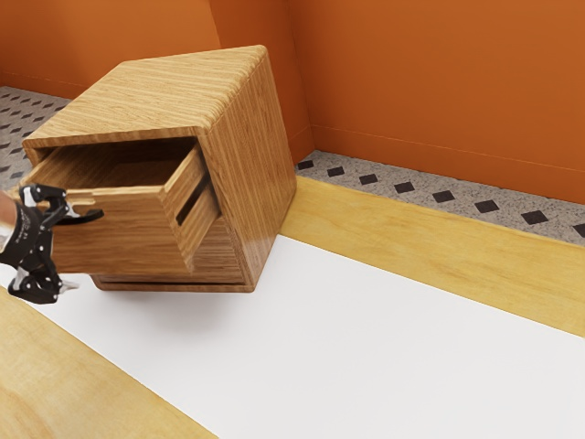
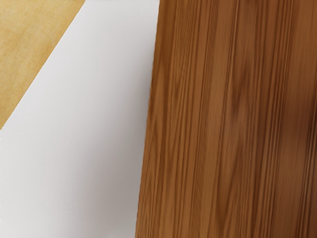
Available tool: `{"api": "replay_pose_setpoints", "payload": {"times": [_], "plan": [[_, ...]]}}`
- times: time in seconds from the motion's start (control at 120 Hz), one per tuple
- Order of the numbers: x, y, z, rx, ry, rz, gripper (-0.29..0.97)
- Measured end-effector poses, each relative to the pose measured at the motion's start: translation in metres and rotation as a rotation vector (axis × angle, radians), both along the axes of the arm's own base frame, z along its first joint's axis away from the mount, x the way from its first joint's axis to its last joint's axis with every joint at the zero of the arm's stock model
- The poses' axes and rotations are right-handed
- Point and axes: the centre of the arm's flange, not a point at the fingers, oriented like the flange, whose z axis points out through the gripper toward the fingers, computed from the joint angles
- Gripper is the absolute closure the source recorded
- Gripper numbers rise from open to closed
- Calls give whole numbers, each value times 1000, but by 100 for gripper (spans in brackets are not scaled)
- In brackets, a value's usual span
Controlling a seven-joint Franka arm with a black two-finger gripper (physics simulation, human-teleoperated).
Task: Pull the drawer handle with one arm to open the drawer
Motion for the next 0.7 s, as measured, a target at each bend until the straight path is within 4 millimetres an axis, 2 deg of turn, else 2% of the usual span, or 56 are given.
{"api": "replay_pose_setpoints", "payload": {"times": [0.125,0.342,0.483,0.617,0.667,0.7], "plan": [[-16,-6,1,15,-12,3,0],[-30,-21,2,40,-21,0,0],[-52,-30,8,63,-42,11,0],[-70,-58,17,121,-55,4,0],[-71,-79,24,158,-56,-17,0],[-67,-102,38,177,-65,-58,0]]}}
